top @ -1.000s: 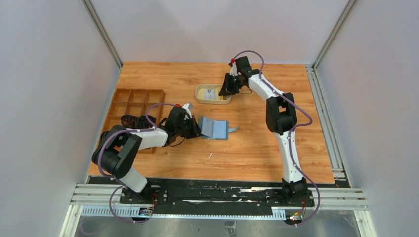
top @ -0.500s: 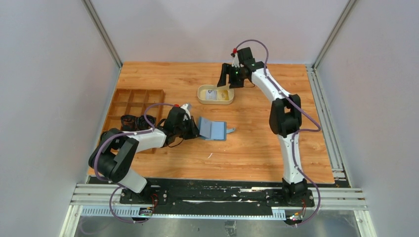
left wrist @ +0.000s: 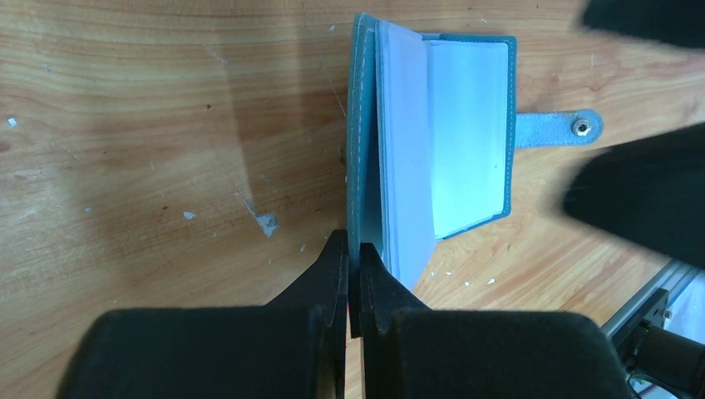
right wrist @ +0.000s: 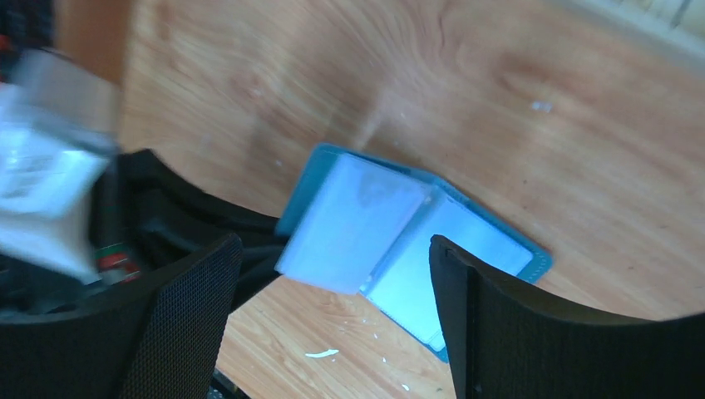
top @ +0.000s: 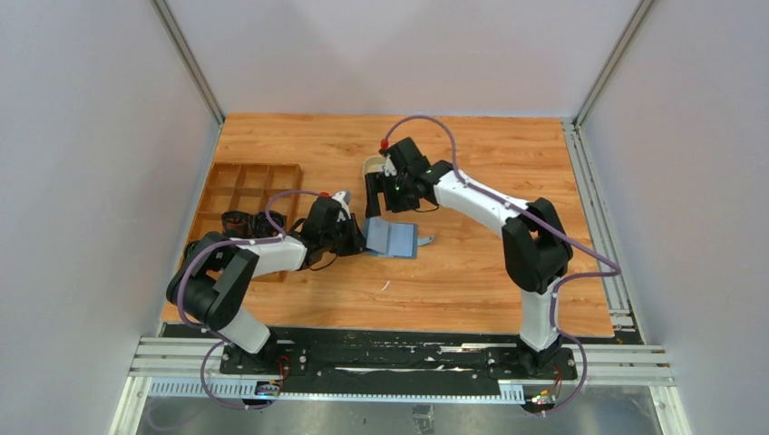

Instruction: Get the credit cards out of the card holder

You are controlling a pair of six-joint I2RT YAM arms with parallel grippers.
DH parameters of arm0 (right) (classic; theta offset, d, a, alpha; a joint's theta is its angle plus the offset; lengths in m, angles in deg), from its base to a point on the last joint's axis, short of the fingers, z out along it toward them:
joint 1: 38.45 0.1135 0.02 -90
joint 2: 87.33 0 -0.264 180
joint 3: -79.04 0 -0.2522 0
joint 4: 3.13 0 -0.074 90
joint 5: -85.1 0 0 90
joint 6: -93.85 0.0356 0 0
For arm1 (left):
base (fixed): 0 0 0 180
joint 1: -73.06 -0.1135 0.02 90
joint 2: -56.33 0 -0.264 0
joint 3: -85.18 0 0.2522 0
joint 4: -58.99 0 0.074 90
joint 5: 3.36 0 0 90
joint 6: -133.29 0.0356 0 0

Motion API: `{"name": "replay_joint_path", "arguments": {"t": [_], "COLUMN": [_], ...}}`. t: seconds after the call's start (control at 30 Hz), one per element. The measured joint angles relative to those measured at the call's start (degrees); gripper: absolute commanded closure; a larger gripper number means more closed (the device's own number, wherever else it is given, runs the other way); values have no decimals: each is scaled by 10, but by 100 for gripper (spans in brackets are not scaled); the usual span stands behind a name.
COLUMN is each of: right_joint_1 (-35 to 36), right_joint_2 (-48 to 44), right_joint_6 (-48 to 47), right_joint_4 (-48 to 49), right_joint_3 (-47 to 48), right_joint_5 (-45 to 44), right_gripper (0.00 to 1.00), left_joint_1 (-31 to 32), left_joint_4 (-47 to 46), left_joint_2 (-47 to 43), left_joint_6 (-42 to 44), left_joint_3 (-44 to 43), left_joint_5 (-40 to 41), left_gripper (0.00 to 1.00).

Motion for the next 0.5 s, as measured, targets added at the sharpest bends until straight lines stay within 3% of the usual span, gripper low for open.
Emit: {"name": "replay_joint_path", "arguments": {"t": [0.17,0.5], "right_joint_1": [22,43], "right_joint_2": [49,56], "right_joint_6": [23,36], "right_joint_4": [1,26], "right_joint_3": [-29,-52], "right_joint_5": [-7,-24], "right_gripper": [13,13], "left_joint_1": [0,0], "left_joint_4": [-15,-23], "left_joint_2": [10,12], "left_joint_6": [-4,-8], "left_joint_3": [0,4], "left_joint_5": [-4,-3], "left_gripper": [100,100]}}
